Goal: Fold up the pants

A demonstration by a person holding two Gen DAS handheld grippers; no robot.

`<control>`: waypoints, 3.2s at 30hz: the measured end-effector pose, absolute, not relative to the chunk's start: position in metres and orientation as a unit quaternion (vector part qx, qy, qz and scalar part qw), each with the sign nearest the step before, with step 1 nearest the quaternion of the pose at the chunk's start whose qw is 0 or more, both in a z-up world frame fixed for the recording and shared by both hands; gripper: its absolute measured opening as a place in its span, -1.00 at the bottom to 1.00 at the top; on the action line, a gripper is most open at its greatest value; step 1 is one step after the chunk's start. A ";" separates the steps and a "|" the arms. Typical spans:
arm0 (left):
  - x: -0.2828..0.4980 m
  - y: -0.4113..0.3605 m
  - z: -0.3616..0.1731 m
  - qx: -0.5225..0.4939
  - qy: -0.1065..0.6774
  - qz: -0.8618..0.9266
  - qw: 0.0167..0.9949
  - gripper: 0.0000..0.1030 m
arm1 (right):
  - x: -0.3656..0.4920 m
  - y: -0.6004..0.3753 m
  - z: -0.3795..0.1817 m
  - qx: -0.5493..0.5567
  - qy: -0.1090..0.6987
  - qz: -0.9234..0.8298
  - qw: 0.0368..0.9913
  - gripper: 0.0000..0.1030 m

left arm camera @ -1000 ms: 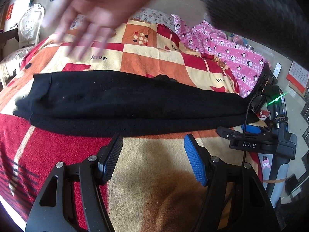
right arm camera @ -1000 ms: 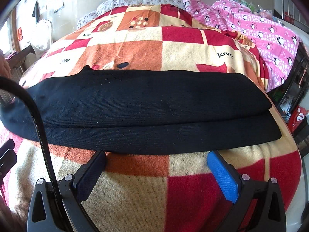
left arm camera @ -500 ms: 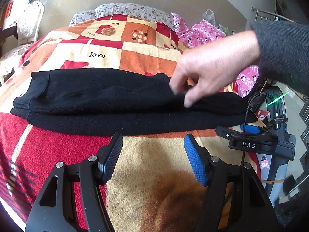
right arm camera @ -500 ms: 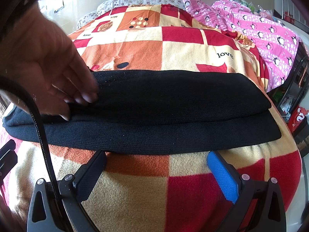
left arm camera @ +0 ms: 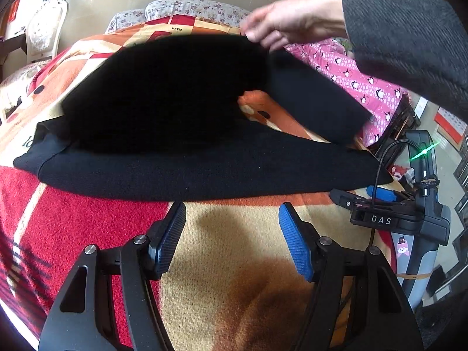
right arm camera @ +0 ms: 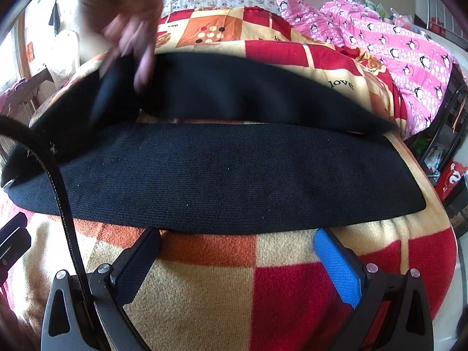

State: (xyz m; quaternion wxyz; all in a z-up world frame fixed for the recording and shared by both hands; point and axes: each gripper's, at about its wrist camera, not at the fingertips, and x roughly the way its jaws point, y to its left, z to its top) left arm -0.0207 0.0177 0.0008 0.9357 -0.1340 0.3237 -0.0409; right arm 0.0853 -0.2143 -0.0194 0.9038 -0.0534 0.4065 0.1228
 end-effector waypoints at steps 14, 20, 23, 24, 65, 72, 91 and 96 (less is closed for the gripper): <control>-0.014 0.010 0.000 -0.119 0.332 -0.024 0.935 0.29 | 0.085 -0.214 -0.019 -0.054 0.407 0.124 0.904 1.00; -0.014 0.016 -0.002 -0.131 0.338 -0.027 0.931 0.29 | 0.083 -0.214 -0.020 -0.054 0.406 0.125 0.904 1.00; -0.013 0.019 -0.003 -0.137 0.342 -0.027 0.929 0.29 | 0.083 -0.214 -0.020 -0.054 0.406 0.125 0.904 1.00; -0.013 0.019 -0.003 -0.138 0.344 -0.027 0.928 0.29 | 0.083 -0.214 -0.020 -0.054 0.406 0.125 0.904 1.00; 0.009 0.193 -0.008 -0.260 0.311 0.183 0.896 0.39 | 0.081 -0.214 -0.019 -0.058 0.405 0.132 0.903 1.00; 0.014 0.178 -0.014 -0.194 0.307 0.200 0.910 0.40 | 0.079 -0.216 -0.018 -0.067 0.412 0.139 0.898 1.00; 0.017 0.174 -0.015 -0.179 0.316 0.210 0.908 0.40 | 0.061 -0.288 0.014 0.004 0.370 0.192 0.909 0.62; 0.021 0.170 -0.015 -0.166 0.323 0.216 0.906 0.42 | 0.066 -0.375 0.035 0.122 0.353 0.172 0.912 0.62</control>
